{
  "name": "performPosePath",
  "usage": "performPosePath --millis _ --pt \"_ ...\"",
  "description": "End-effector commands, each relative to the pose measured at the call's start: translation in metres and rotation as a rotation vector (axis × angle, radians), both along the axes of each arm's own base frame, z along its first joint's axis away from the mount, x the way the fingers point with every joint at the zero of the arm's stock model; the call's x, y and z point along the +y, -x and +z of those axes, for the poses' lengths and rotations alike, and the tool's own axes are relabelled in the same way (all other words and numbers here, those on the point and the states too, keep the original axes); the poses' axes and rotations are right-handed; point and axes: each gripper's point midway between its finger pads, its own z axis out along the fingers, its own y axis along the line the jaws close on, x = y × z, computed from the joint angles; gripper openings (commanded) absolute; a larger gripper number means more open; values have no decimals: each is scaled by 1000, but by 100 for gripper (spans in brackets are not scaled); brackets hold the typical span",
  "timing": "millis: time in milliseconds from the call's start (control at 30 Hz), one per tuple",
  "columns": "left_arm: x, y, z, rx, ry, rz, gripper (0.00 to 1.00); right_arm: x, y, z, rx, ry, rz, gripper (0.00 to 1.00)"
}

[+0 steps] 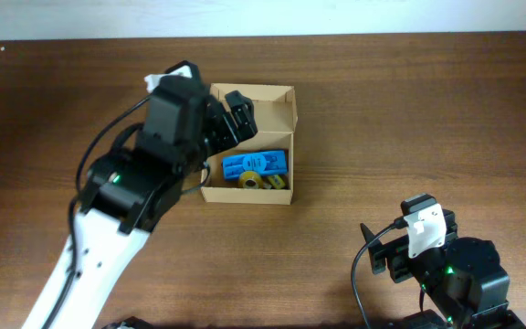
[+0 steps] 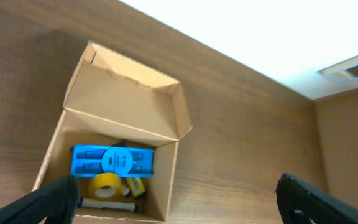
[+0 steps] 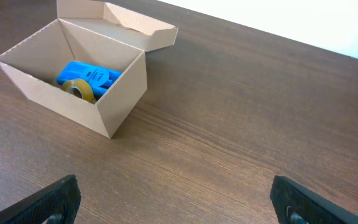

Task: Pack container
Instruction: 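Lift the tape roll with the left gripper and drop it into the box, then raise both grippers to the box lid's far edge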

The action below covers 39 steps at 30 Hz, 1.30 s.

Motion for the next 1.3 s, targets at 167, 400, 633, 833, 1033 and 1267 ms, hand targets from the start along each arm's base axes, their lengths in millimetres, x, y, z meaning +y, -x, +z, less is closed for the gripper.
performPosePath --millis 167,400,633,833,1033,1267 --pt "8 10 14 -28 -1 9 100 -1 0 0 -1 -10 -10 99" --pt "18 15 16 -36 -27 37 100 3 -13 27 -115 -43 -10 99" --pt "54 6 26 -104 -127 194 100 7 -42 94 -321 -176 -55 99" --pt "86 -8 30 -113 -94 276 100 27 -111 86 -62 -173 -100 99" --pt "122 -29 28 -106 -38 354 100 46 -176 76 75 -104 -96 99" --pt "156 -90 -53 70 -53 429 2 39 -255 15 205 -245 -276 32"
